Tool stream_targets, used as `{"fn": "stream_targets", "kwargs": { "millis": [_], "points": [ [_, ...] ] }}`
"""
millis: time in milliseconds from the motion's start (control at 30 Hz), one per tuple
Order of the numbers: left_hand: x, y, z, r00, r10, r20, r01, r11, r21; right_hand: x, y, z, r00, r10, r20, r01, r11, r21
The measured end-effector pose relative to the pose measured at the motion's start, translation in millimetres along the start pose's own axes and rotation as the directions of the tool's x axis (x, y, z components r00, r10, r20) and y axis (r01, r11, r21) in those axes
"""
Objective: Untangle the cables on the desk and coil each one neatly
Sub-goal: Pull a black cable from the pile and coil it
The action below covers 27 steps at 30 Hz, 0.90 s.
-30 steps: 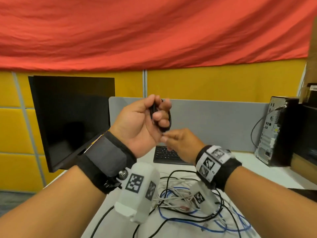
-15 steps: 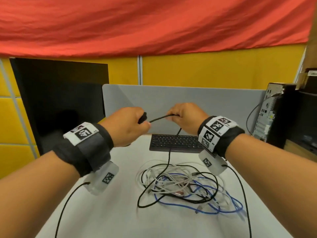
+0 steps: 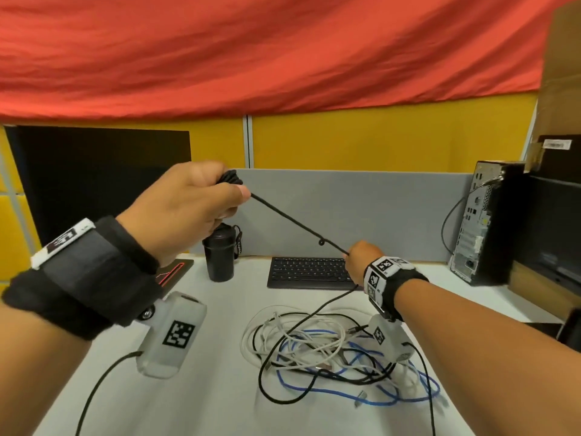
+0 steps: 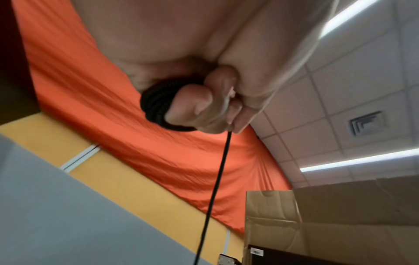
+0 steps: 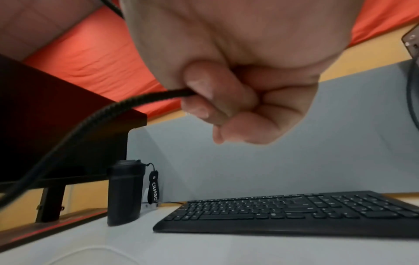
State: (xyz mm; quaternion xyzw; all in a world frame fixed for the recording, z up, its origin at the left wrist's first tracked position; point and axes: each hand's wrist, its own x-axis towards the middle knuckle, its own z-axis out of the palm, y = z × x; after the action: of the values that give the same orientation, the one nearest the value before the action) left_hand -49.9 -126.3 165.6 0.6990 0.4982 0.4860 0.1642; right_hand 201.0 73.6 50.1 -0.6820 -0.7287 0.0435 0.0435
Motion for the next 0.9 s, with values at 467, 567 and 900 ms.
{"fn": "stream_targets", "kwargs": {
  "millis": [467,567,900],
  "points": [
    [14,-34,58,0.99,-0.09,-0.113,0.115,0.964,0.239,-82,-54,-35,0.851,-0.514,-0.11,0.46,0.626,0.63],
    [19,-17,49,0.984,-0.024,-0.175,0.046,0.992,0.12,-81,-62,-23,0.916,-0.343,-0.206,0.396,0.851,0.345],
    [15,-56,67,0.99,-0.086,-0.112,0.111,0.965,0.239,-95,-88,-86,0.969,-0.175,-0.173,0.222,0.319,0.922]
  ]
}}
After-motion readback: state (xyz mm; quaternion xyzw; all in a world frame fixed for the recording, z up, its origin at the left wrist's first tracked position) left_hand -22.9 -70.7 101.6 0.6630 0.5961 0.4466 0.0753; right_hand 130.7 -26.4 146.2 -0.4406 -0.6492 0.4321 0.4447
